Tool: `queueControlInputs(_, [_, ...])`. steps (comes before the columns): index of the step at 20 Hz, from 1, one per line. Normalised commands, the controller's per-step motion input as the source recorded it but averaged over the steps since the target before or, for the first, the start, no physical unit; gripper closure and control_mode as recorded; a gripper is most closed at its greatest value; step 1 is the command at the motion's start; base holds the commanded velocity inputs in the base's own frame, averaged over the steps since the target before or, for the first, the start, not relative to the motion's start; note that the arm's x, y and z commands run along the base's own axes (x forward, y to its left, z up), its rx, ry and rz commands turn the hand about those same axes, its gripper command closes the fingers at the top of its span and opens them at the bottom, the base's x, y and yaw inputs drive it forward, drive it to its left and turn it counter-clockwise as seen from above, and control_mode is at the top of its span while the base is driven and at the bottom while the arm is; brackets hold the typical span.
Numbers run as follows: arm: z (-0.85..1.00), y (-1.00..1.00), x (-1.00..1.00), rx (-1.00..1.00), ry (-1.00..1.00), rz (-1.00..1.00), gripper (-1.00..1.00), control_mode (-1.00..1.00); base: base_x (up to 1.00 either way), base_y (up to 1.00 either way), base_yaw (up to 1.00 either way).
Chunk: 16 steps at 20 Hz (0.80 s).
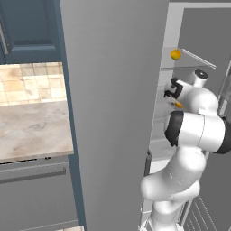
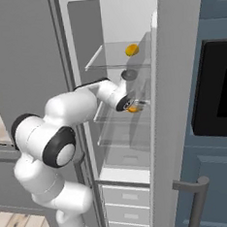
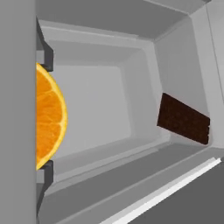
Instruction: Pick up the orange and mango from the fridge and place one fruit on each plate on the dining counter.
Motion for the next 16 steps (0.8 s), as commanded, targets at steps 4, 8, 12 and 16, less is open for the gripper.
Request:
queueControlInputs(4, [0.98, 0.16, -0.51, 0.02, 0.02, -0.02, 1.00, -1.00, 0.00, 0.00, 0.00])
queueControlInputs(8, [0.96, 0.13, -0.52, 0.02, 0.13, -0.02, 1.00, -1.00, 0.00, 0.00, 0.00])
queueControlInputs(12, [0.82, 0.21, -0.62, 0.00, 0.13, 0.00, 1.00, -1.00, 0.00, 0.00, 0.00])
queueControlInputs(16, [0.49, 0.26, -0.85, 0.00, 0.02, -0.03, 1.00, -1.00, 0.00, 0.00, 0.00])
